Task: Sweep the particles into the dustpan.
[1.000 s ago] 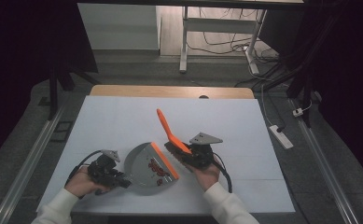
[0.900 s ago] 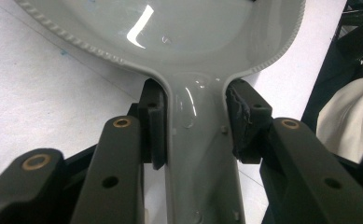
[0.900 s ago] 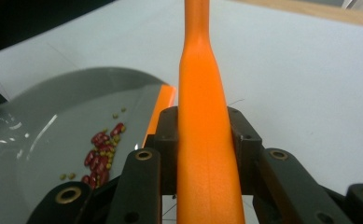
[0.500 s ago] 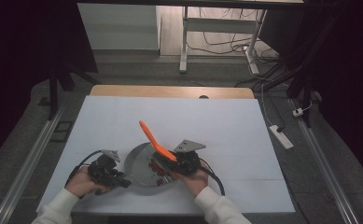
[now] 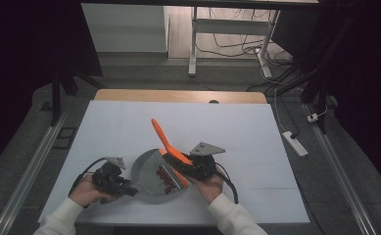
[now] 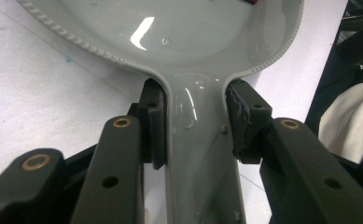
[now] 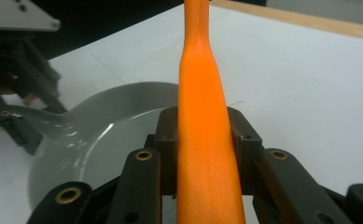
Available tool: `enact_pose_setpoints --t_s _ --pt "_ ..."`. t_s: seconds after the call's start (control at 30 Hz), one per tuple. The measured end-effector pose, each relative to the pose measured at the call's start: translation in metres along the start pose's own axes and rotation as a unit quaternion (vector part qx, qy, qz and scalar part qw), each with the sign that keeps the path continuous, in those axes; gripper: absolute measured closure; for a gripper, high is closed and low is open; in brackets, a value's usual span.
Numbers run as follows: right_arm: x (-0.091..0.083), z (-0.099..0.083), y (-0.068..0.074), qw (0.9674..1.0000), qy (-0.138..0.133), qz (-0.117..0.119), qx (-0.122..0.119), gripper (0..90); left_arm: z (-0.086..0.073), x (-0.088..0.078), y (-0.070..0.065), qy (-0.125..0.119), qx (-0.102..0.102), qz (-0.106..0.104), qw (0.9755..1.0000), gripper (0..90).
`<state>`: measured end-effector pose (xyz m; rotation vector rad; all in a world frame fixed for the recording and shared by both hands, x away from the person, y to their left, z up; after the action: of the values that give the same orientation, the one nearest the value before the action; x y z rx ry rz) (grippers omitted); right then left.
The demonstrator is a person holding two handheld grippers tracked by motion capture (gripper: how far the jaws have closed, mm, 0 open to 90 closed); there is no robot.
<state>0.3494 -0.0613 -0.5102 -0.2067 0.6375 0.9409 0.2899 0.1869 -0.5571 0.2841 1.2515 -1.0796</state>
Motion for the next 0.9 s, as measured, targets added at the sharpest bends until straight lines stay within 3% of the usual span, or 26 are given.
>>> enact_pose_setpoints --t_s 0.2,0.5,0.73,0.9 --pt "-0.011 0.001 -0.015 0.9998 -0.008 -0.012 0.011 70.0 0.001 -0.001 0.002 -0.009 -0.002 0.006 0.9999 61.7" --pt "-0.025 0.0 -0.029 0.9997 -0.006 -0.023 0.007 70.0 0.002 -0.004 0.003 -0.033 -0.024 0.021 0.9989 61.7" --pt "-0.034 -0.004 -0.037 0.9995 0.004 -0.029 0.008 70.0 0.003 -0.008 0.004 -0.059 -0.046 0.036 0.9966 61.7" --pt "-0.044 -0.007 -0.041 0.9994 0.007 -0.033 0.005 70.0 0.001 -0.011 0.002 -0.088 -0.065 0.04 0.9932 61.7"
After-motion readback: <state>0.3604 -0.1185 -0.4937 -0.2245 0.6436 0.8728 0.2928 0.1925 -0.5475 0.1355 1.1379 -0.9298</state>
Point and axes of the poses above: each handheld gripper's, and its own axes: x roughly forward along the jaws, z roughly out of its top, y roughly to its left, the point moved 5 cm from there along x, roughly forward along the jaws, and after that the axes turned 9 degrees about y, right-handed, at the moved point
